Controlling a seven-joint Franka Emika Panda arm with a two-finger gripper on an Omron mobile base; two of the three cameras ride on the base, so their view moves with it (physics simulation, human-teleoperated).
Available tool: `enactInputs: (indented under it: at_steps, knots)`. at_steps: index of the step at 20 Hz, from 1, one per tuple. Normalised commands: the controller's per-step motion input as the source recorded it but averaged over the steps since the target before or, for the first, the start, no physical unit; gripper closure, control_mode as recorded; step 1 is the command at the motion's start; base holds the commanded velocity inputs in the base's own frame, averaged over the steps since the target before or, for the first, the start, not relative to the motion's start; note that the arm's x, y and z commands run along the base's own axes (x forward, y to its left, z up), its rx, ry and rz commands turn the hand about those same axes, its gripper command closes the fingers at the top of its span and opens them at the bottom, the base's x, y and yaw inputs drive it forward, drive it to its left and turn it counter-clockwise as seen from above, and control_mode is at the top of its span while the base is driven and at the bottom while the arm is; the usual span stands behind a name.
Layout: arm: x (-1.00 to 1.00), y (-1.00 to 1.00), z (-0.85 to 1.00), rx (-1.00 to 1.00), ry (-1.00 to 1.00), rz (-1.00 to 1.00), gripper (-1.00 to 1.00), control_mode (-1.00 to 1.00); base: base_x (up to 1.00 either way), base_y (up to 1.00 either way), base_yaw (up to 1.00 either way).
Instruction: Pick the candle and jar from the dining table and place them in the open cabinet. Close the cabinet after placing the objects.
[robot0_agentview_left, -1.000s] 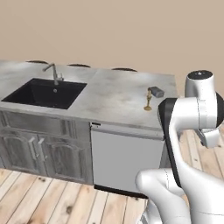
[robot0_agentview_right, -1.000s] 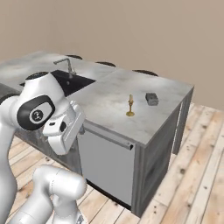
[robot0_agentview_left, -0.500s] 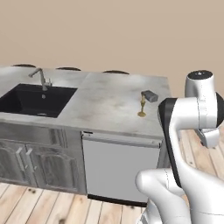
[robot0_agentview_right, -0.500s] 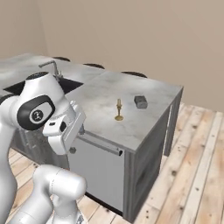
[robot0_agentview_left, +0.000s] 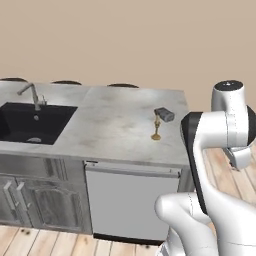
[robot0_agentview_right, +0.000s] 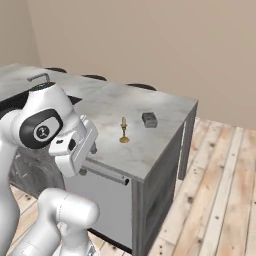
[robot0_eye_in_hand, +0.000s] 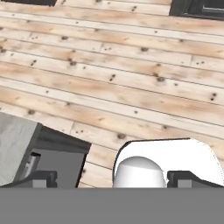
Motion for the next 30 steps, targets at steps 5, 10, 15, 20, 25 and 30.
enactInputs:
  at_steps: [5,10,15,20,25,30]
  knots:
    - [0.0,0.0,0.0,0.0,0.0,0.0,-1.0,1.0,0.46,0.17,-0.14]
    - [0.0,0.0,0.0,0.0,0.0,0.0,-1.0,1.0,0.42,0.19,-0.14]
    - [0.0,0.0,0.0,0.0,0.0,0.0,-1.0,1.0,0.38,0.21,-0.13]
    - [0.0,0.0,0.0,0.0,0.0,0.0,-1.0,1.0,0.4,0.26,-0.13]
    - [0.0,0.0,0.0,0.0,0.0,0.0,-1.0,1.0,0.43,0.28,-0.12]
    - [0.0,0.0,0.0,0.0,0.0,0.0,-1.0,1.0,0.41,0.25,-0.1]
